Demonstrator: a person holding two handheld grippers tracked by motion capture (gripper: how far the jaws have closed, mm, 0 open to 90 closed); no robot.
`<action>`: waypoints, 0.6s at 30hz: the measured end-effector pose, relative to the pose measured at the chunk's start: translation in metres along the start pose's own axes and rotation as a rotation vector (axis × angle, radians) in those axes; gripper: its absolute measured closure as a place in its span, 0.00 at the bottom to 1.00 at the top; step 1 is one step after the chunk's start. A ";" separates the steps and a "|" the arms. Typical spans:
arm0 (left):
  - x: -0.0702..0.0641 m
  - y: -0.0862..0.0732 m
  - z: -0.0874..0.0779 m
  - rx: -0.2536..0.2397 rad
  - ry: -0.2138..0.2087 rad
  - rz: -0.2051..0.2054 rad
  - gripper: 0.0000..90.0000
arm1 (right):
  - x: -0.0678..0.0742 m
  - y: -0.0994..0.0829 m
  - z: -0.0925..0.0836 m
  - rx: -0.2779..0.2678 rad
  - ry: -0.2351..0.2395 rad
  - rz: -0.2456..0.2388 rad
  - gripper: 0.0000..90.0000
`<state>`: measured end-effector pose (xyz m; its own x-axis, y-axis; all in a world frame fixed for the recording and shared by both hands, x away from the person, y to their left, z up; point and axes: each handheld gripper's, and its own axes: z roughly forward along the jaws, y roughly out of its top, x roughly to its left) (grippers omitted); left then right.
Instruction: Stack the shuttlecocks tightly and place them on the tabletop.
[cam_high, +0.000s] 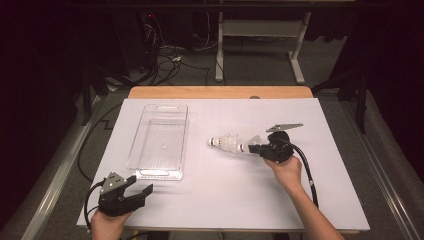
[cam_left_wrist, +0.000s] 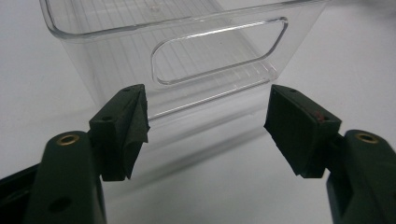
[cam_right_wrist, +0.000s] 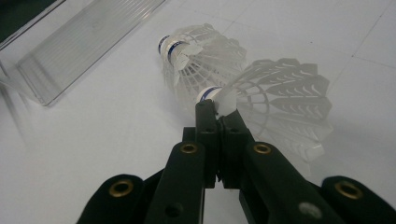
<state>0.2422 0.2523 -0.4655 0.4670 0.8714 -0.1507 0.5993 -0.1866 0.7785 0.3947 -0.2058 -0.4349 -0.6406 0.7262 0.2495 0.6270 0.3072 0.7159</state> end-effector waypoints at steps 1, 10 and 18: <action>0.000 0.000 0.000 0.000 -0.001 -0.001 0.34 | 0.000 0.000 0.000 -0.001 0.000 0.003 0.99; 0.000 0.000 0.000 0.000 0.000 0.000 0.34 | -0.001 0.003 0.005 -0.004 0.004 0.012 0.99; 0.000 0.000 0.000 -0.001 0.001 0.001 0.34 | 0.001 0.007 0.010 0.000 0.007 0.008 0.99</action>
<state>0.2421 0.2524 -0.4654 0.4665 0.8718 -0.1494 0.5987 -0.1869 0.7789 0.4028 -0.1970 -0.4358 -0.6384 0.7245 0.2597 0.6324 0.3014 0.7136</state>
